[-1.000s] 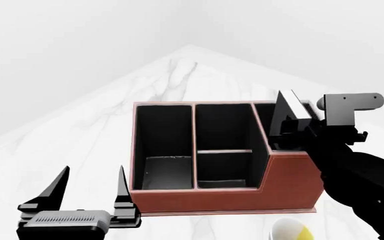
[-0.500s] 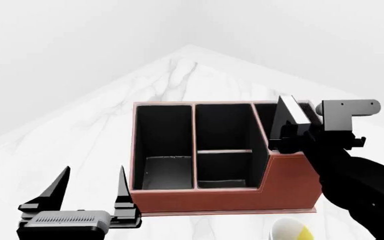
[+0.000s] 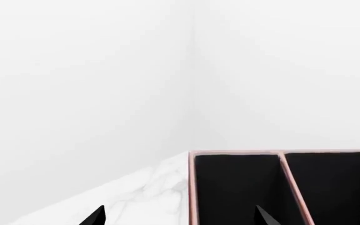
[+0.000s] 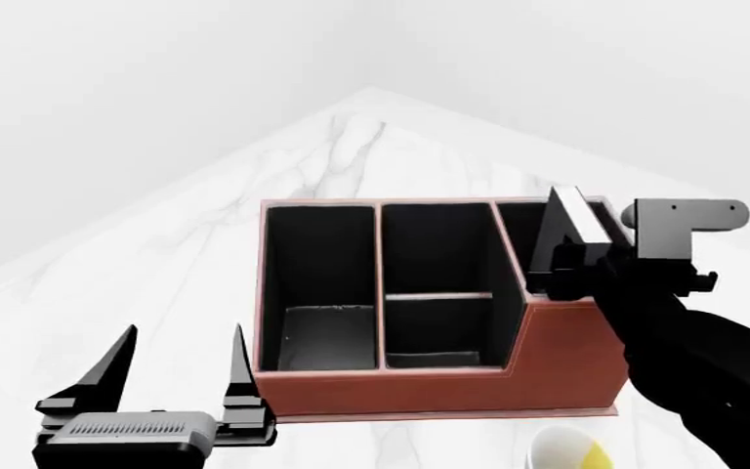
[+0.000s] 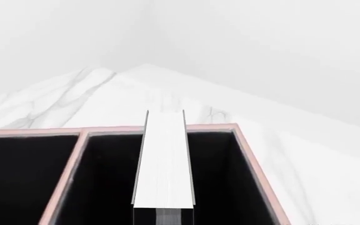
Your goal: Pick up the book and place it in the right compartment of the caddy.
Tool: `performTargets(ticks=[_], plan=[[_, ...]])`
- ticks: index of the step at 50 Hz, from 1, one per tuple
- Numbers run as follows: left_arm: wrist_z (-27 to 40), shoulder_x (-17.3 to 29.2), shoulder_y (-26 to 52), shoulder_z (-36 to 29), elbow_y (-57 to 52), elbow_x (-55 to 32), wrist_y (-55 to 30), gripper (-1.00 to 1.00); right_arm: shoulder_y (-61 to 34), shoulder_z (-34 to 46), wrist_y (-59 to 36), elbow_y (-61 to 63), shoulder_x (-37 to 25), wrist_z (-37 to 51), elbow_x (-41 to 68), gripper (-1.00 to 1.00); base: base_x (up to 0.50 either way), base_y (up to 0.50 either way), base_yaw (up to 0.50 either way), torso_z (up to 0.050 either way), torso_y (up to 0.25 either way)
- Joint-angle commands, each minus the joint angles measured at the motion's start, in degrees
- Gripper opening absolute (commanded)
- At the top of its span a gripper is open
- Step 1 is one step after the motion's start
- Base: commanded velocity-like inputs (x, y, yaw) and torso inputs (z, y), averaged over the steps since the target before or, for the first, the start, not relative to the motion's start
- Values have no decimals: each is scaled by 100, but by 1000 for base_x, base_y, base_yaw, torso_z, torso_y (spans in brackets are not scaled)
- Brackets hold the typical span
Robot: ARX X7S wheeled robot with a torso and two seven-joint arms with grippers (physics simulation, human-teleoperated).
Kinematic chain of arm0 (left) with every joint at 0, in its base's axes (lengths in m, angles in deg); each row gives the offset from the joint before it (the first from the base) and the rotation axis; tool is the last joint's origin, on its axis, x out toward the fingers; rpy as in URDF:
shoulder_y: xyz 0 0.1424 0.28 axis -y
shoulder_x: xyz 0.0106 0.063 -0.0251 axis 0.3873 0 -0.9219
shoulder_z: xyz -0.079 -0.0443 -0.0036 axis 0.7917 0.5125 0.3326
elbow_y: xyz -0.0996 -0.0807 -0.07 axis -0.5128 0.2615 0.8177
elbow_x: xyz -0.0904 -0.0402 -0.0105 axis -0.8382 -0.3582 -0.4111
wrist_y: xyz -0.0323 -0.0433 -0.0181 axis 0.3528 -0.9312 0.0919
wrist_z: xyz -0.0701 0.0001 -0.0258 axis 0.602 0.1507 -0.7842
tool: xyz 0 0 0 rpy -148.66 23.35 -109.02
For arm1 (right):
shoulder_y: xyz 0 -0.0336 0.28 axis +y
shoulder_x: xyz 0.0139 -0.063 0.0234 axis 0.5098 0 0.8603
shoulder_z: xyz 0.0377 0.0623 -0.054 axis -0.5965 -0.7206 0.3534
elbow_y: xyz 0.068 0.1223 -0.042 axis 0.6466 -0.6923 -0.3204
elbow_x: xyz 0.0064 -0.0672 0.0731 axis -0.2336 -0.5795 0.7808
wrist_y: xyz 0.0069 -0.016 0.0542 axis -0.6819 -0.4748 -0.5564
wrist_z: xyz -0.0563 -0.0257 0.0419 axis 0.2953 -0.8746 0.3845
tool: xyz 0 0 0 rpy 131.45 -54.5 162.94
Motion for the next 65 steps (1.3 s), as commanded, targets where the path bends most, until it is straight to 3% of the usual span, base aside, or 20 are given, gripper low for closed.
performTargets(ticks=[1,58,59,65], plan=[[14,13,2,-6,-7,-10,0,100,22,-60,-83,-128,74,-264,-432,-100,10,8,5,0,0],[72,64,24,-55,0,-42,12,100,-271,-133,-311,82,-42,-193,-260,-100,0,0,1,0,1],[75,65,25,-53,-2,-44,12,100,-271,-136,-304,85,-38,-169,-274,100,0,0,0,0,0],[75,71,26,-58,2,-52,19,100,-275,-127,-307,83,-34,-163,-281,100,0,0,0,0,0]])
